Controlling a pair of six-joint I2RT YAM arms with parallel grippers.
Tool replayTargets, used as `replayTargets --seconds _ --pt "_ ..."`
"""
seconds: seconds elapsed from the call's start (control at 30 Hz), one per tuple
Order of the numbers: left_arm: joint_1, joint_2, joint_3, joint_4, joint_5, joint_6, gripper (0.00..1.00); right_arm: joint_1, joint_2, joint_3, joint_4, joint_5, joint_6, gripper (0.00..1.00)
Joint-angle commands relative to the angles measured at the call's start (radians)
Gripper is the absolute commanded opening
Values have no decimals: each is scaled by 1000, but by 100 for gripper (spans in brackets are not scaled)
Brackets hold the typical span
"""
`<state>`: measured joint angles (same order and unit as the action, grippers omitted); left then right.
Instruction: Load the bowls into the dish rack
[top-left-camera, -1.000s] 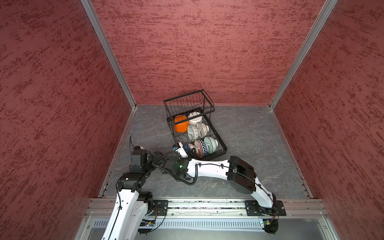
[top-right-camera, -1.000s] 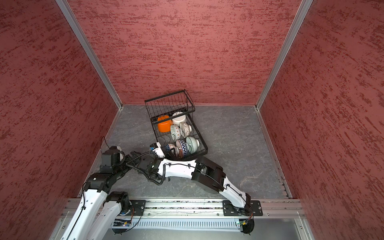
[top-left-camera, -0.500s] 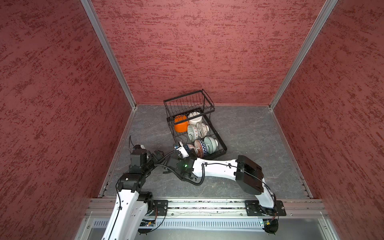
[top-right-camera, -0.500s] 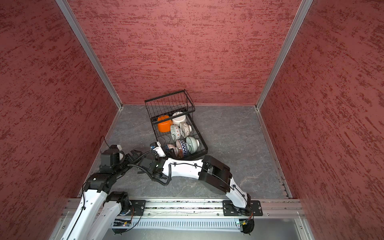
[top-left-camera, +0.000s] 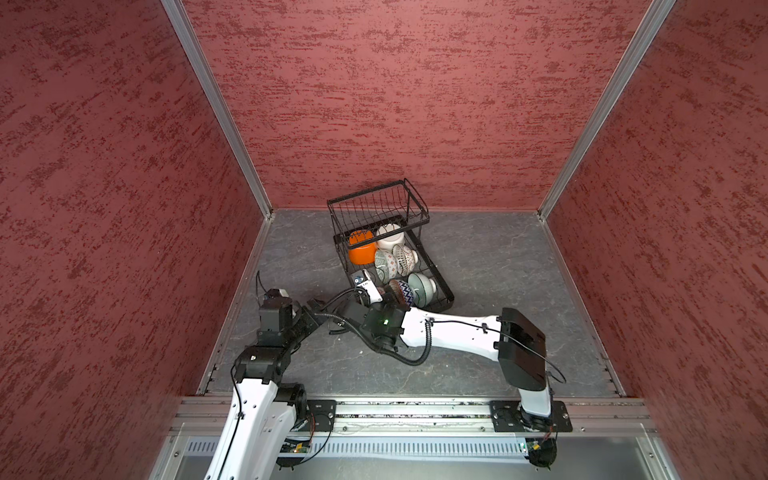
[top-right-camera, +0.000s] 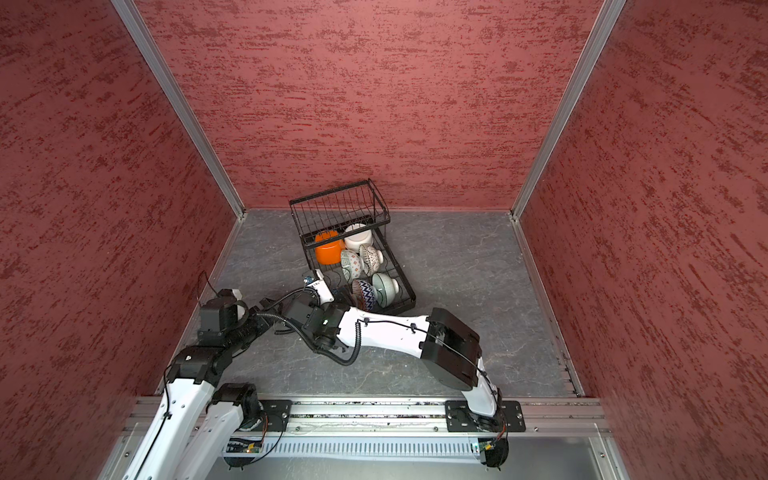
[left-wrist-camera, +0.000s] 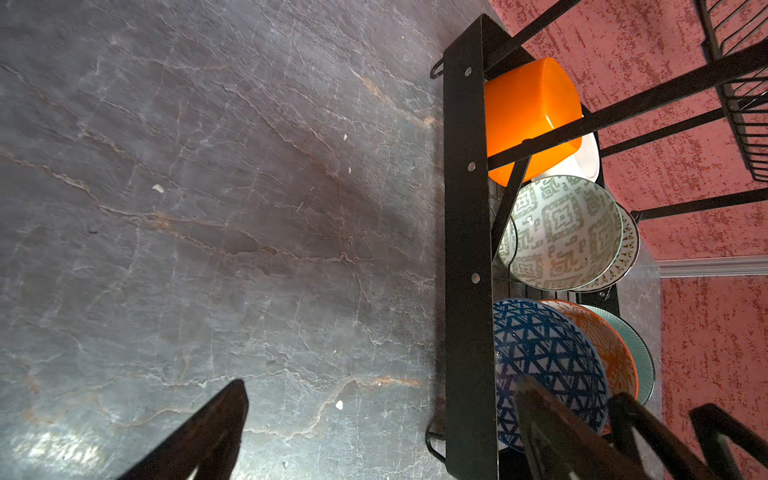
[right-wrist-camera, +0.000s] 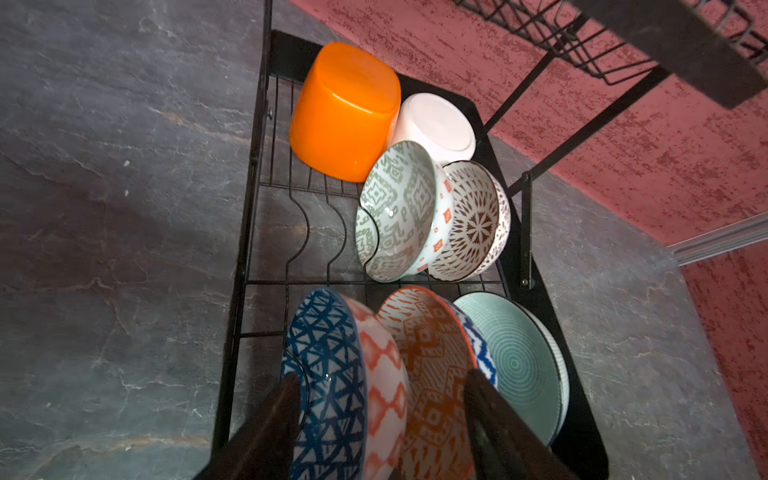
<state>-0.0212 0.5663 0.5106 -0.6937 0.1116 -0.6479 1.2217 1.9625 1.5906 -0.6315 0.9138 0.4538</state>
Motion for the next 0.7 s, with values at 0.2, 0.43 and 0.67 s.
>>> replayTargets --seconds 0.2,0.43,0.67 --pt "29 49 37 41 -5 40 100 -107 -265 -167 46 -14 44 77" --pt "31 116 60 68 -97 70 99 -283 -461 -353 22 -80 98 99" --pt "29 239 104 137 -245 127 99 -533 -637 -569 110 -178 34 99"
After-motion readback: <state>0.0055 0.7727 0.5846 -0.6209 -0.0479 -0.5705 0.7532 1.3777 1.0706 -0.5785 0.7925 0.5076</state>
